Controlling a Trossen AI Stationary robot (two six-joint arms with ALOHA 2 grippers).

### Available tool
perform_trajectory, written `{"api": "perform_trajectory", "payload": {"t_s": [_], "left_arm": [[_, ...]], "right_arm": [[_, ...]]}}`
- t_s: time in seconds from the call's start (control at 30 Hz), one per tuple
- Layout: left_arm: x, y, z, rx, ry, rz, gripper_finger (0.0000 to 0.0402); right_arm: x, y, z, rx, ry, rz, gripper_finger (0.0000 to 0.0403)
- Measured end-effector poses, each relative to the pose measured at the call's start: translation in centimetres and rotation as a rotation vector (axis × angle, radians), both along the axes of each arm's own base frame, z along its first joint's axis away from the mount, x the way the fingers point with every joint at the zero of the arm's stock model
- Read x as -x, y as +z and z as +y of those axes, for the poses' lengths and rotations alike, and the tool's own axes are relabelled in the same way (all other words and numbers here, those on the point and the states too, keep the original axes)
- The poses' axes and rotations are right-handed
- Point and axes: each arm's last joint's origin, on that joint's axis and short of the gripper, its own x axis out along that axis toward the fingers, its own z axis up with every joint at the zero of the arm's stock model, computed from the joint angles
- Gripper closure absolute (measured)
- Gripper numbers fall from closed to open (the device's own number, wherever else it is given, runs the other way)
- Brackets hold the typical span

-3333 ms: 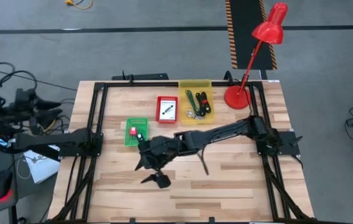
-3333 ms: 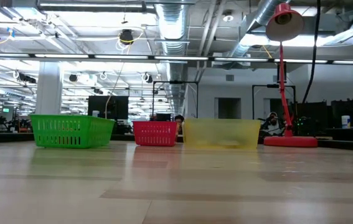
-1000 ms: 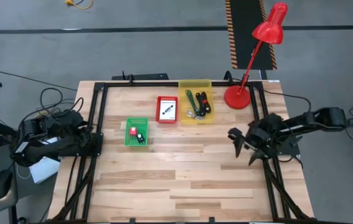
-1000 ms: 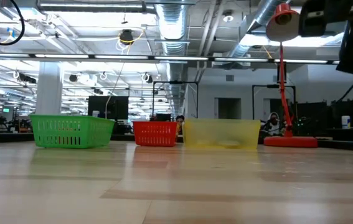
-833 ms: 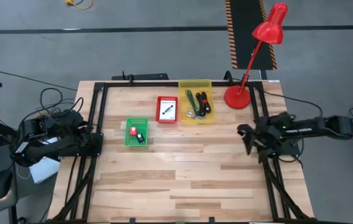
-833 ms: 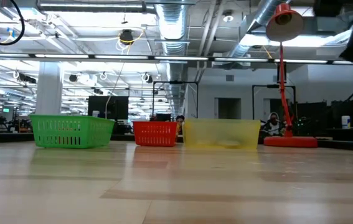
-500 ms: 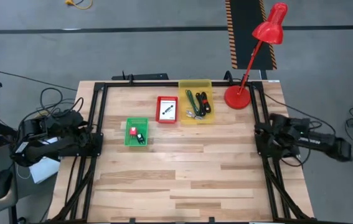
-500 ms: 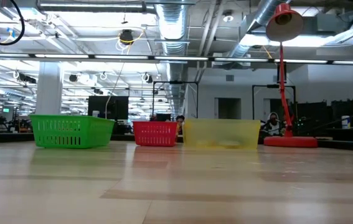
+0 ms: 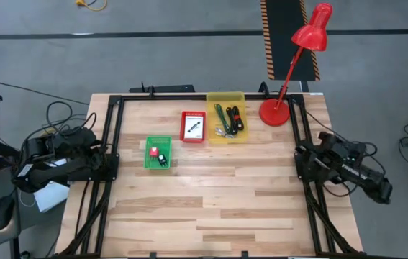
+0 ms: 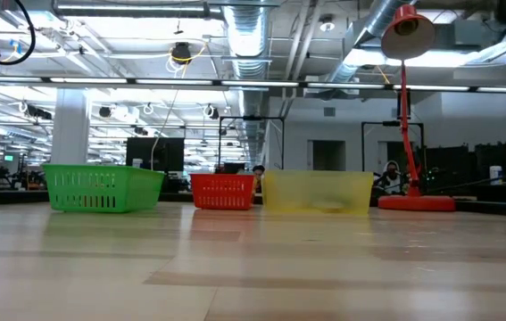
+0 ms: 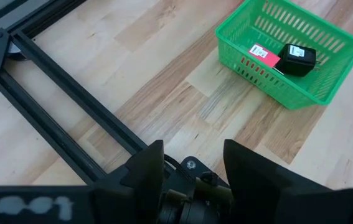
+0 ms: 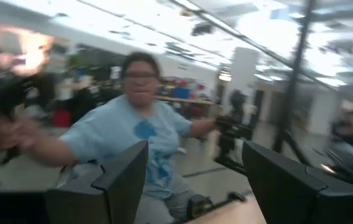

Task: Pick and place items into bin
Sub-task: Return to Home Position

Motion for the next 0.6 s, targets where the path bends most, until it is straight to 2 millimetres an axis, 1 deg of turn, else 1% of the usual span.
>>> {"api": "perform_trajectory", "payload": {"t_s": [0.1,0.17,0.4,0.5,0.6], "left_arm": [[0.0,0.0,0.0,0.0,0.0,0.0,0.0246],[0.0,0.0,0.0,0.0,0.0,0.0,0.0246],[0.0,0.0,0.0,0.0,0.0,0.0,0.0246],[0.0,0.0,0.0,0.0,0.0,0.0,0.0246],[0.0,0.0,0.0,0.0,0.0,0.0,0.0246]], "right_arm": [[-0.3,-0.1,-0.6,-0.057,-0.098,0.058,0.0148],[-0.4,-0.1,-0.9,-0.089,-0.175,0.067,0.0148],[-0.1,0.2,-1.7,-0.135,-0.451,0.103,0.0148],[0.0,0.3,-2.1,-0.175,-0.547,0.091,0.0148],[0.1,0.6,-2.4,-0.264,-0.619,0.015,0.0148]]}}
